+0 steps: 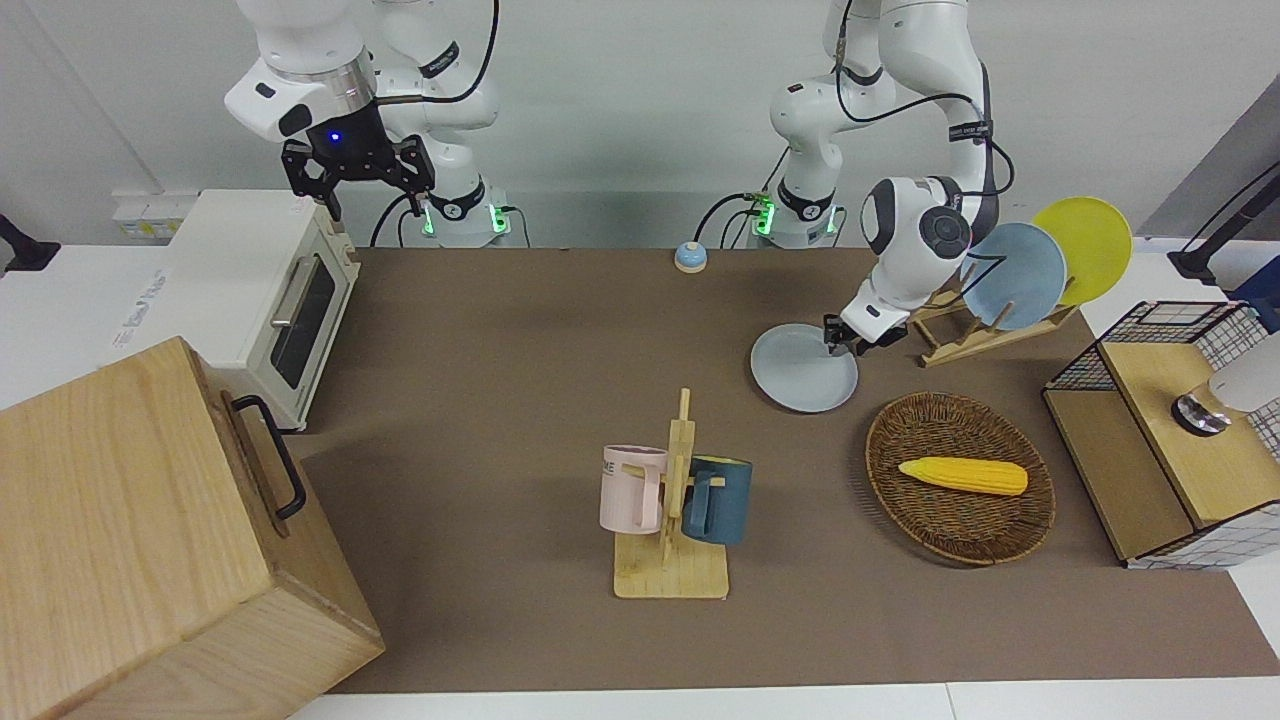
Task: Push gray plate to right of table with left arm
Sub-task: 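Lower the left gripper against the near edge of the gray plate, then push the gray plate with the left gripper across the table, away from the basket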
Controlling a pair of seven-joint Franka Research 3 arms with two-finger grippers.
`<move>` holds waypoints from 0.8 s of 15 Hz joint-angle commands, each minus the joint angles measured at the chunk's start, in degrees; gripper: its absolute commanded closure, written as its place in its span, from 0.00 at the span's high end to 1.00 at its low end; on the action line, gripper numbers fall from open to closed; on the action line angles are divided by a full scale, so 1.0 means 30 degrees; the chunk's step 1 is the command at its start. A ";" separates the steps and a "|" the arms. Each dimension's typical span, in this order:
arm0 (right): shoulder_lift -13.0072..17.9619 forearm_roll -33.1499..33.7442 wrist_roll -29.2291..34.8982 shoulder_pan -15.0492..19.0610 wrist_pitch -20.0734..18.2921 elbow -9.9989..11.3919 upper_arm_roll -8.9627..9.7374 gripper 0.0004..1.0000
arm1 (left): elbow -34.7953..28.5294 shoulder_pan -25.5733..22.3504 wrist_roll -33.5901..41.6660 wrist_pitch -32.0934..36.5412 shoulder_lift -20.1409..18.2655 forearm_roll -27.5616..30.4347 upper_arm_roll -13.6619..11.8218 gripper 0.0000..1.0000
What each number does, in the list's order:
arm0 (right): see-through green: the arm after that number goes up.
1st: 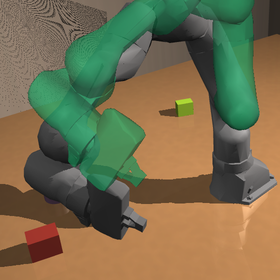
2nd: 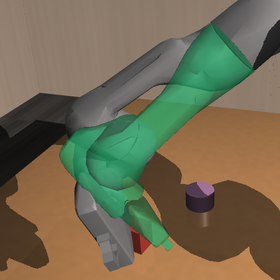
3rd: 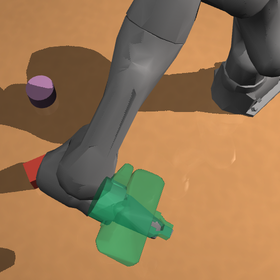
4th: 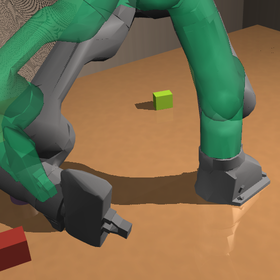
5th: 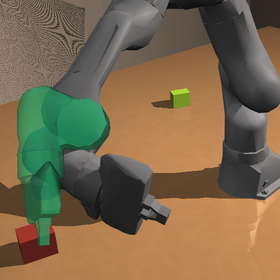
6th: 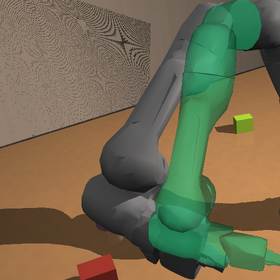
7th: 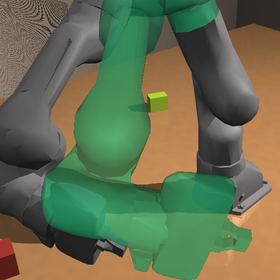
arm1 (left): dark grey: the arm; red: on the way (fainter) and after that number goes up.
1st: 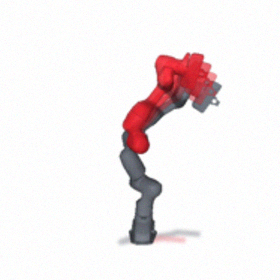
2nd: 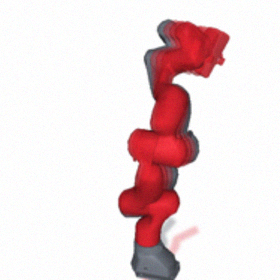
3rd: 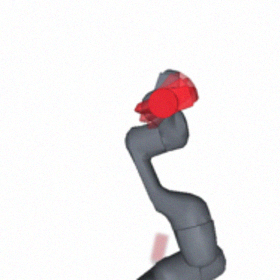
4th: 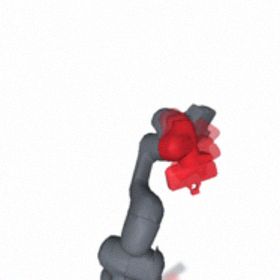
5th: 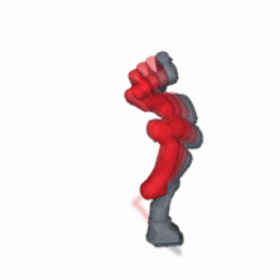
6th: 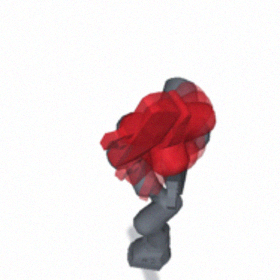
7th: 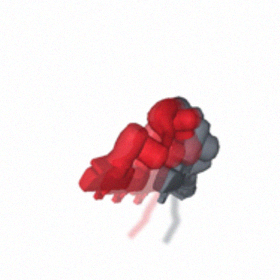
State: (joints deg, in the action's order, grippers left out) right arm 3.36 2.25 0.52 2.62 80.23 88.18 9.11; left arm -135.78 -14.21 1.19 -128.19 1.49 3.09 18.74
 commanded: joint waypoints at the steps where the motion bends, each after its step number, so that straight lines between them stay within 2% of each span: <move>1: 0.0198 0.0011 -0.0144 0.0153 -0.0228 0.0078 0.0099 1.00 | -0.0296 0.0545 -0.0981 -0.0804 0.0061 0.0111 -0.0153 0.00; 4: 0.0198 0.0011 -0.0144 0.0153 -0.0228 0.0078 0.0099 1.00 | -0.0296 0.1334 -0.1331 -0.0864 0.0061 0.1076 -0.0153 0.00; 9: 0.0198 -0.0018 -0.0144 0.0153 -0.0228 0.0078 0.0099 1.00 | -0.0178 0.4172 -0.5397 -0.1069 0.0061 0.1459 -0.0153 0.00; 12: 0.0198 0.0012 -0.0144 0.0153 -0.0228 0.0078 0.0099 1.00 | -0.0091 0.6107 -0.7685 -0.1331 0.0061 0.2540 -0.0153 0.00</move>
State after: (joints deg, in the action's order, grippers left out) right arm 3.36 2.25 0.52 2.62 80.22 88.18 9.11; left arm -135.60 -1.49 -15.44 -130.21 1.35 7.78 18.89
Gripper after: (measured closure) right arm 0.004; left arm 0.960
